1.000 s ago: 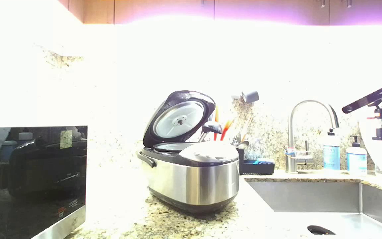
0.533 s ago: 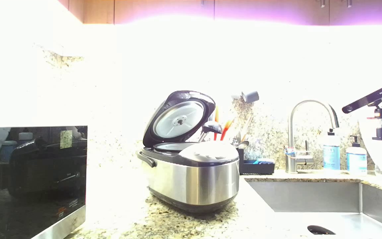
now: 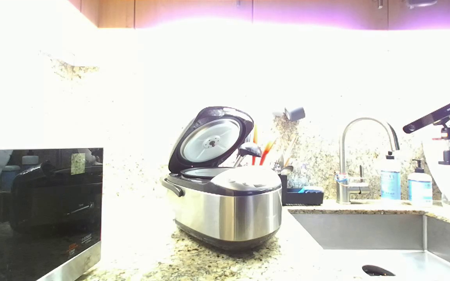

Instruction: Open the lid of the cooker wider

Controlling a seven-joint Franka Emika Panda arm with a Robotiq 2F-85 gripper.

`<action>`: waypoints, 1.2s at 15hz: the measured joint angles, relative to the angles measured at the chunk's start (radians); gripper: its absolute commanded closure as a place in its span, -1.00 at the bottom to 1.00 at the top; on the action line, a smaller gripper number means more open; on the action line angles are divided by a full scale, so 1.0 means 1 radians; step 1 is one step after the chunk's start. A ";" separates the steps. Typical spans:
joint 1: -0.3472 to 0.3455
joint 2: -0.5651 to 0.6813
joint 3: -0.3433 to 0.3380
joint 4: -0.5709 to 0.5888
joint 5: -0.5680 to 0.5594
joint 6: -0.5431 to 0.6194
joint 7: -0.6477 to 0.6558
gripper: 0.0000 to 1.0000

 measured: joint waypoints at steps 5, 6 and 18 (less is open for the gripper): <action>-0.015 0.156 -0.081 0.102 -0.097 0.012 0.092 -1.00; -0.015 0.183 -0.098 0.122 -0.110 0.012 0.108 -1.00; 0.022 0.253 -0.163 0.167 -0.118 0.012 0.123 -1.00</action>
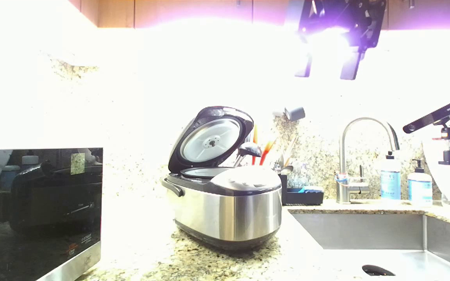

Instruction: Open the lid of the cooker wider

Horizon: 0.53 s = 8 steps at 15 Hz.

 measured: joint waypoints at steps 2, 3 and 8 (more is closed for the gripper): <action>0.008 0.006 -0.007 0.000 -0.053 0.000 0.046 -1.00; 0.011 0.012 -0.010 0.000 -0.087 0.000 0.085 -1.00; 0.015 0.079 -0.047 0.050 -0.261 0.000 0.252 -1.00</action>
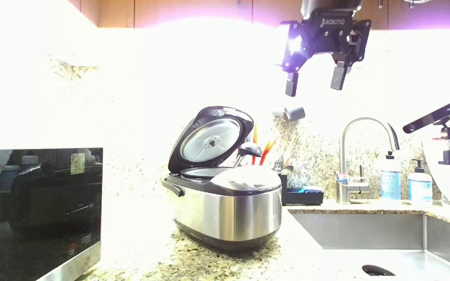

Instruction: Open the lid of the cooker wider

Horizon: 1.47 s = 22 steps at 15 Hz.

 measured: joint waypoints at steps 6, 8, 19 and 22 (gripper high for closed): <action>0.016 0.138 -0.053 0.142 -0.148 0.001 0.060 -1.00; 0.023 0.190 -0.067 0.194 -0.154 0.022 0.042 -1.00; 0.050 0.461 -0.154 0.515 -0.112 0.072 -0.102 -1.00; 0.066 0.504 -0.180 0.568 -0.112 0.072 -0.102 -1.00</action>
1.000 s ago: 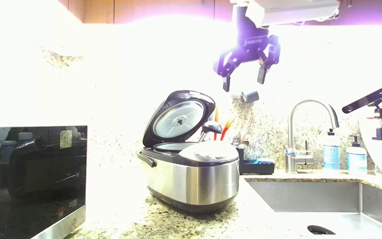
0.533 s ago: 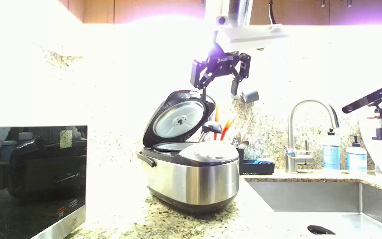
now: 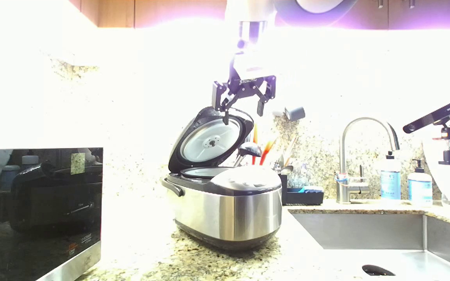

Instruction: Open the lid of the cooker wider

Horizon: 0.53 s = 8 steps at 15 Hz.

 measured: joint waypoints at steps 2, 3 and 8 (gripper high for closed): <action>0.005 0.003 -0.005 -0.001 0.000 0.000 0.000 -1.00; 0.005 0.003 -0.006 -0.001 0.000 0.000 0.000 -1.00; 0.010 0.003 -0.011 -0.001 0.000 0.000 0.000 -1.00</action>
